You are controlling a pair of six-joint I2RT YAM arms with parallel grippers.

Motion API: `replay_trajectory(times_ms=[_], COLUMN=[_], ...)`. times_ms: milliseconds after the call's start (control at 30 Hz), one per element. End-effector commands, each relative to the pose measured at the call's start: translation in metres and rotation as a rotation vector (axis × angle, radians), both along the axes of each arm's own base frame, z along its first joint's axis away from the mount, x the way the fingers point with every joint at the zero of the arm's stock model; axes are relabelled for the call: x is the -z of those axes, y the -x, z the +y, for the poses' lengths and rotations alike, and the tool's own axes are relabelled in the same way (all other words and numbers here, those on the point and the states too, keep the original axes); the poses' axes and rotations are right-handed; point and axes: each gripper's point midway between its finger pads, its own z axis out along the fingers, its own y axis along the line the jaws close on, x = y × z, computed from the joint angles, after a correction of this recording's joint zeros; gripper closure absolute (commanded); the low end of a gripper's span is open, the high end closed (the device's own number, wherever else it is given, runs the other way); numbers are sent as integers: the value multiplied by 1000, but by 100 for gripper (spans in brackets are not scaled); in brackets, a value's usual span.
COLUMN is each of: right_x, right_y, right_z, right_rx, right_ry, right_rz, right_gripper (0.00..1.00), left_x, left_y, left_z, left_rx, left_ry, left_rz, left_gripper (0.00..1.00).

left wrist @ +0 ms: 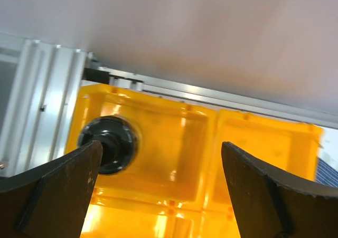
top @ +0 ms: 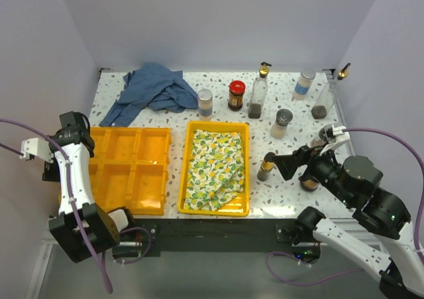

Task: Organize the condiment bottles
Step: Pick up the bottle from the center of the board.

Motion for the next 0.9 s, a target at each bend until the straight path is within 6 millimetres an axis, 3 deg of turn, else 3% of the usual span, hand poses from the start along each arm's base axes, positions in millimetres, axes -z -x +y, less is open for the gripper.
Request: replay_trajectory(times_ms=[0,167,367,500,533,567,667,800,867], right_x=[21,37,48,42,41,42,49,58,61], right_y=[-11,-19,-34,-40,-43,-45,-57,-79,-91], right_z=[-1,-7,-37,-34,-39,-42,-53,-42,-40], right_rx=[58,132,365,349,375,399,489,506,538], right_ry=[29,67,120,153,163,175,251,389,466], right_rz=[46,110,175,150,139,137,133,171,187], right_gripper=[9,9,9,9,9,9,9,10,10], left_x=[-35,-51,-75,-103,-109,-126,-131,-128,-128], left_y=[-28,-27,-36,-71,-86,-106,-142,-167,-177], left_z=[3,-2,-7,-12,-24,-28,-71,-134,-157], left_rx=[118,118,165,364,520,624,980,1356,1464], left_ry=[-22,-25,-42,-91,-85,-137,-111,-16,-18], left_rz=[-126,-200,-296,-410,-420,-488,-554,-665,-695], left_gripper=[0,0,0,0,1,0,0,0,1])
